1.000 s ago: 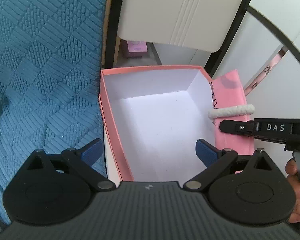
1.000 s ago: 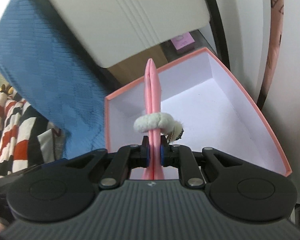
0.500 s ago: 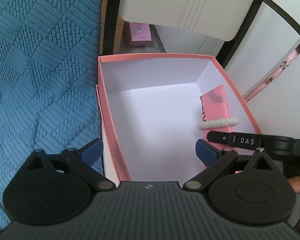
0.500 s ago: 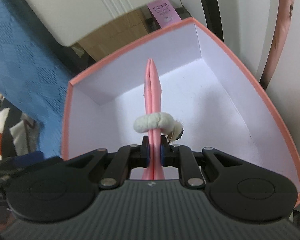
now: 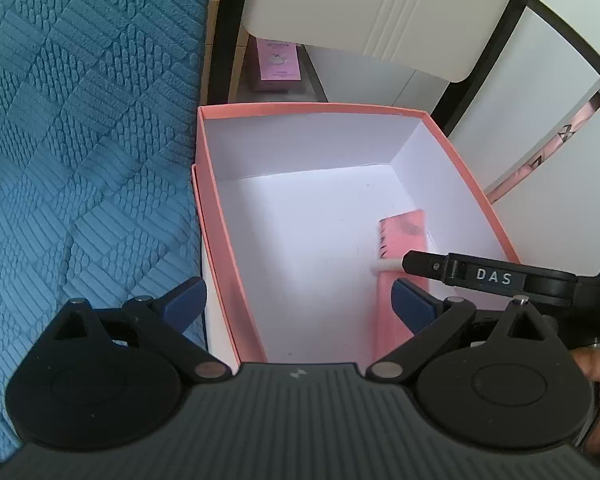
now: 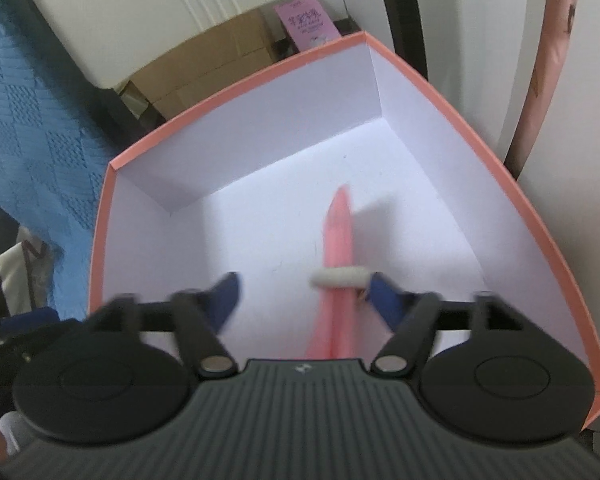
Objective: Organize objects
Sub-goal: 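Open the right gripper to drop the strip inside the box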
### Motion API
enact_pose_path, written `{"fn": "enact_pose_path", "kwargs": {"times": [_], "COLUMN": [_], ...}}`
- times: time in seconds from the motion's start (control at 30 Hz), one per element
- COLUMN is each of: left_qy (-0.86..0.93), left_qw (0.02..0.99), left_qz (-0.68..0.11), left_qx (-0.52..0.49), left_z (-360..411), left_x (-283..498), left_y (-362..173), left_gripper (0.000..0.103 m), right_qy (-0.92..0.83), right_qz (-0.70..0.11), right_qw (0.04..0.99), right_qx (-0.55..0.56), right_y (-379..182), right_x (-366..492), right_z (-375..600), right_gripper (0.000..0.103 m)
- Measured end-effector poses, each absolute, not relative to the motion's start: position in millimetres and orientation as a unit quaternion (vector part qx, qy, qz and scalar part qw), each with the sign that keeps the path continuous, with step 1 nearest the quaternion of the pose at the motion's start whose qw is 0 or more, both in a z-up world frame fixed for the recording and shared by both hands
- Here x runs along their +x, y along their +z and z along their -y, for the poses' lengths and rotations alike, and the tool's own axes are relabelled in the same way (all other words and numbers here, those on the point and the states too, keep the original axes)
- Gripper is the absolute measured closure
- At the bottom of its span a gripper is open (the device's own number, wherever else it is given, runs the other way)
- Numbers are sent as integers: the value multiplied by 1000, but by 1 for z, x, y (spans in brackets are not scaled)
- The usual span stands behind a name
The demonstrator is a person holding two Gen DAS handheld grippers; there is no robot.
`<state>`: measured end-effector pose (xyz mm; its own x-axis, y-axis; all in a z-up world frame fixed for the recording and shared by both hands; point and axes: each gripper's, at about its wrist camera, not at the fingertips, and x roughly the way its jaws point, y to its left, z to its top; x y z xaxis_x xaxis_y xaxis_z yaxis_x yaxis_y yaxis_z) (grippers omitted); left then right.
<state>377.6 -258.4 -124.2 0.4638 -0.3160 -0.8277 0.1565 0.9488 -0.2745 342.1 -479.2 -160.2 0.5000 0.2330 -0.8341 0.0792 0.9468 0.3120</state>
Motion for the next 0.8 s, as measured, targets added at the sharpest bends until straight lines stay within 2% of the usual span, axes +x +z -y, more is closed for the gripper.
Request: {"fn": "enact_pose_path", "kwargs": {"times": [0.3,0.8], "left_qy": [-150,-164], "left_qw": [859,886], "left_qz": [-481,-424], "left_qx": [-89,-93], "left_z": [251,229], "left_x": [365,320], "left_y": [-105,-46], "left_gripper": [3,3], "right_qy": [36,32], "right_qz": [-487,-437], "right_qw": [860,889], "right_qx": [148,134], "right_y": [-139,-71], "right_x": [332,290], "right_z": [476,460], "right_gripper": [22,22]}}
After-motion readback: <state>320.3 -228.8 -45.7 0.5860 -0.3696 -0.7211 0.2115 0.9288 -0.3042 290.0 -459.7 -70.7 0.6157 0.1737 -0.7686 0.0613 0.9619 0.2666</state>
